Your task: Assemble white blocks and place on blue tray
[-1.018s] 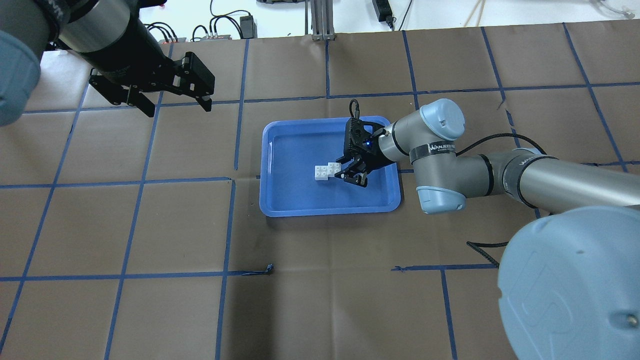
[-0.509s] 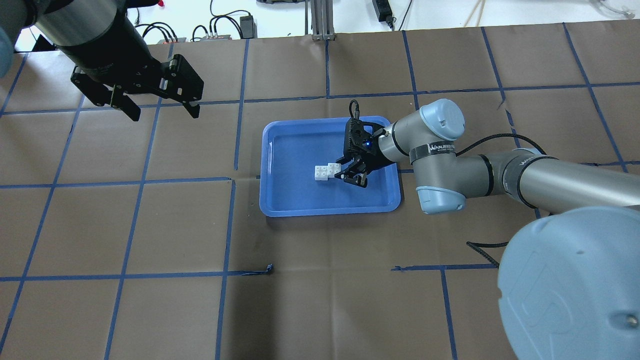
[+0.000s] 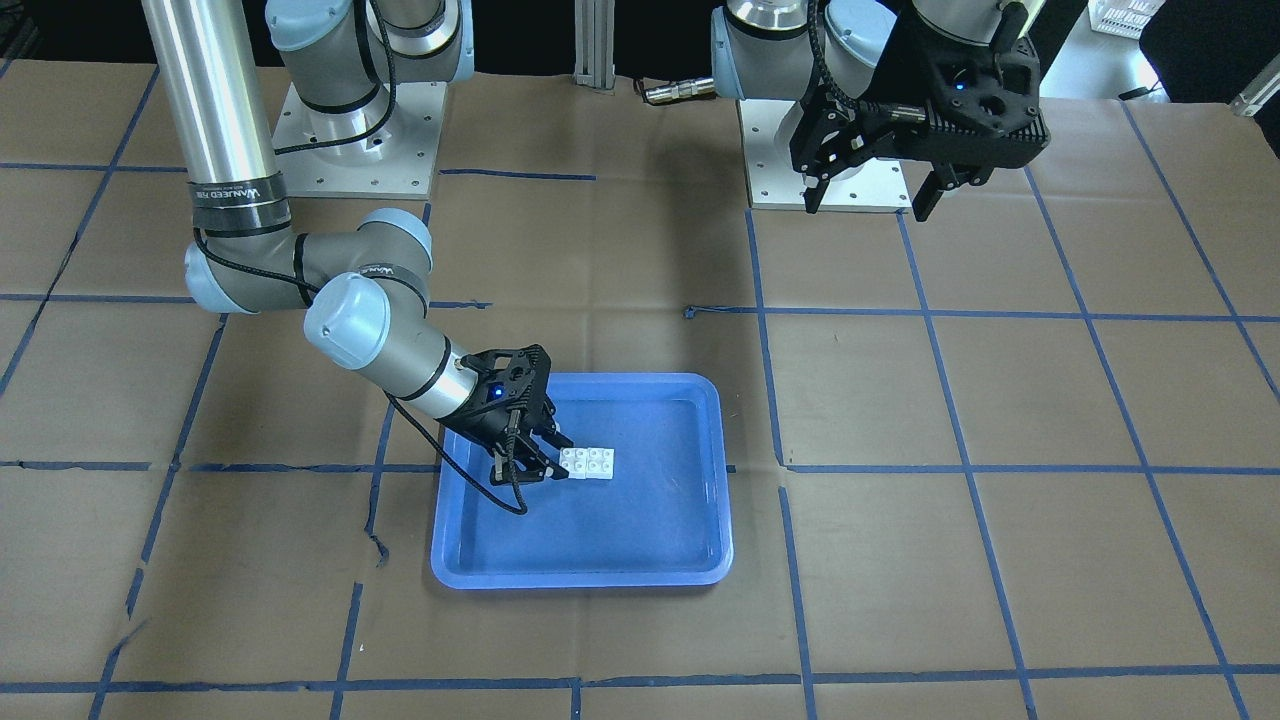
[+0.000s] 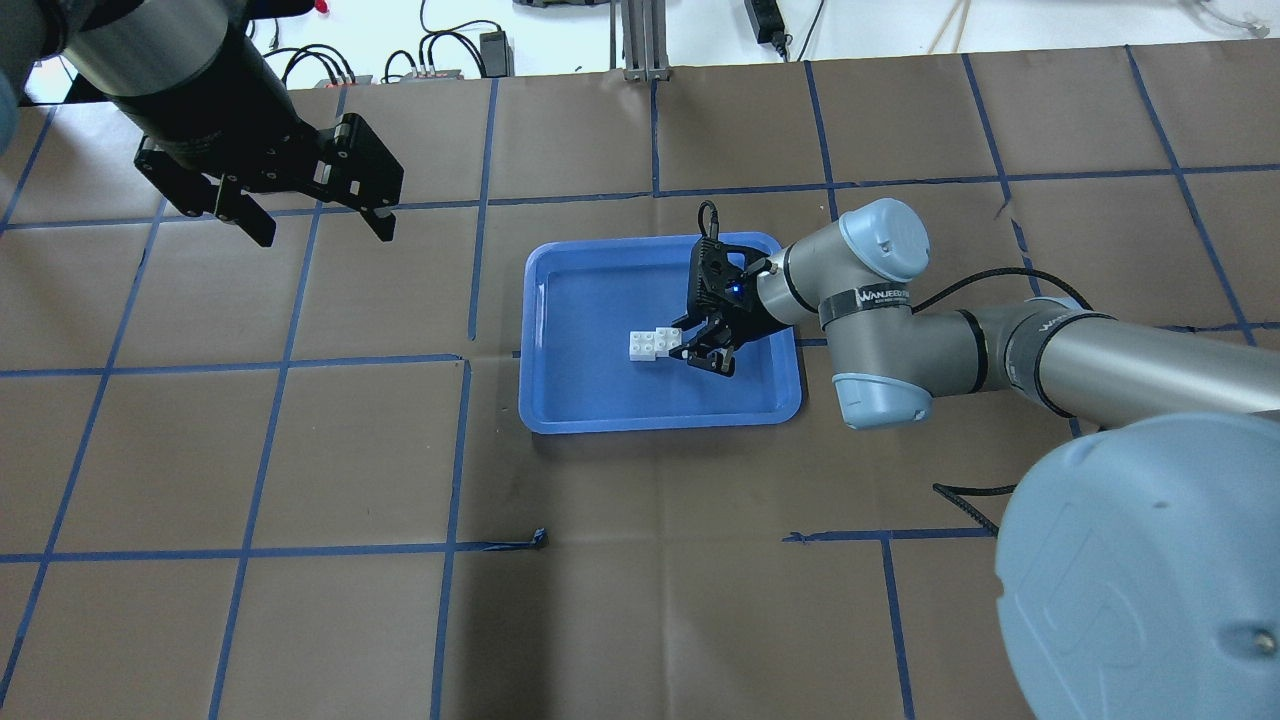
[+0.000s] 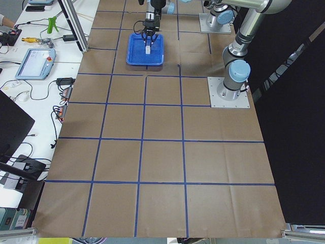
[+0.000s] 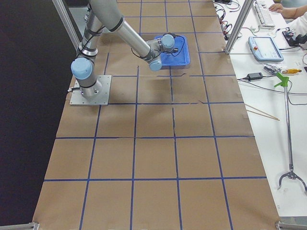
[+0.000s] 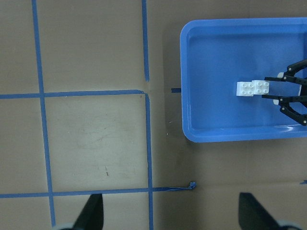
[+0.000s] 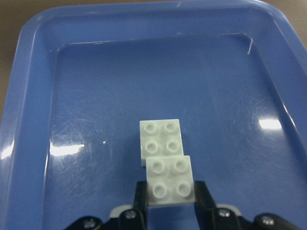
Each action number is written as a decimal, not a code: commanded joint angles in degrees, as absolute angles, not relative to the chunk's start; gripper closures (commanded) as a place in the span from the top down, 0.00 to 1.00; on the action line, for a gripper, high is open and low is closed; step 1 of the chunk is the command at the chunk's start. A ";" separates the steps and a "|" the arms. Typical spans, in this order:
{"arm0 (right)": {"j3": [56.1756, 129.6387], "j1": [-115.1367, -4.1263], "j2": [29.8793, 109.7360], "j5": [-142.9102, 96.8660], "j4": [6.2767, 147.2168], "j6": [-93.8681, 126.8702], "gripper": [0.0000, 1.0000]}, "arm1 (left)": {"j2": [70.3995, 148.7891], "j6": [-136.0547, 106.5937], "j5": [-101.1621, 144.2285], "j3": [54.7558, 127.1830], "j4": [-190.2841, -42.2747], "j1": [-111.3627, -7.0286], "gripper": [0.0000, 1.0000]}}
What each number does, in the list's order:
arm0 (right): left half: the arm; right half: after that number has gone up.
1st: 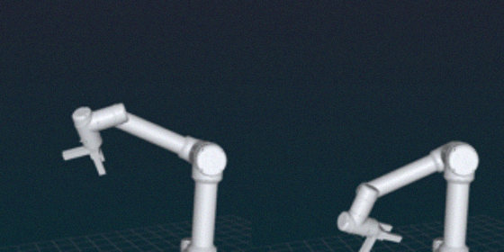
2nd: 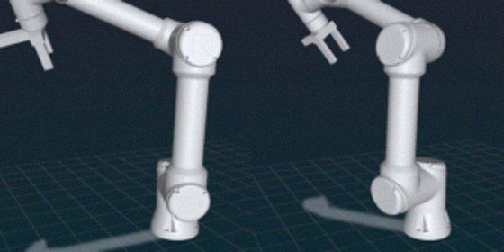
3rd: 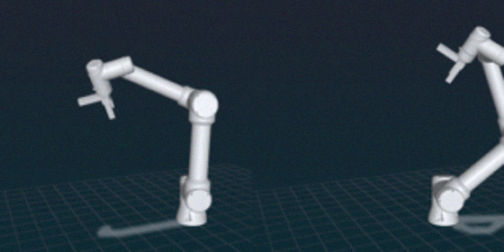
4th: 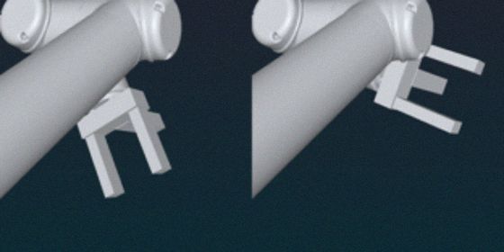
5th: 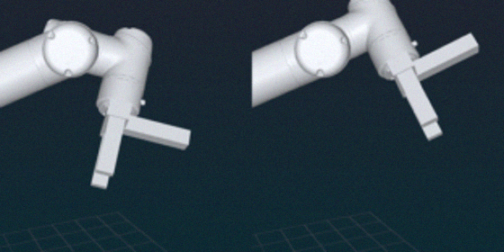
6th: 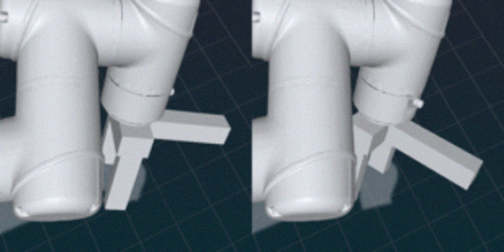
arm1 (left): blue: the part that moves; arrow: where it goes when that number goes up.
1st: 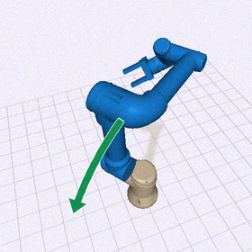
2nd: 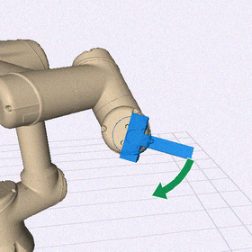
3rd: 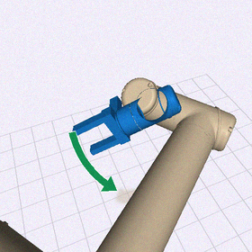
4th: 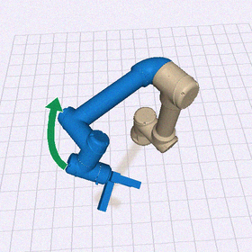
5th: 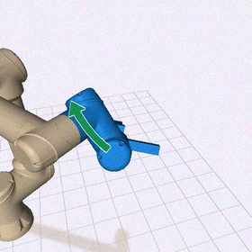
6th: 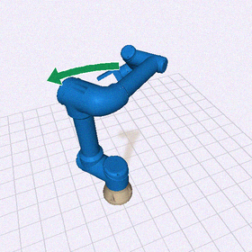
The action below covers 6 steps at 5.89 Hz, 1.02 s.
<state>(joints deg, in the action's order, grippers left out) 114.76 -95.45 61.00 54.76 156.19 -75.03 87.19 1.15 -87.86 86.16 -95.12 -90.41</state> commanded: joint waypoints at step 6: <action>115.14 -95.45 61.08 54.76 156.18 -74.88 0.28 | 86.92 0.79 -87.80 86.57 -95.01 -90.26 0.99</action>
<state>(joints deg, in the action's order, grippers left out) 115.13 -95.45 61.06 54.76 156.18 -74.91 86.95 0.79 -87.87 86.41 -95.07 -90.32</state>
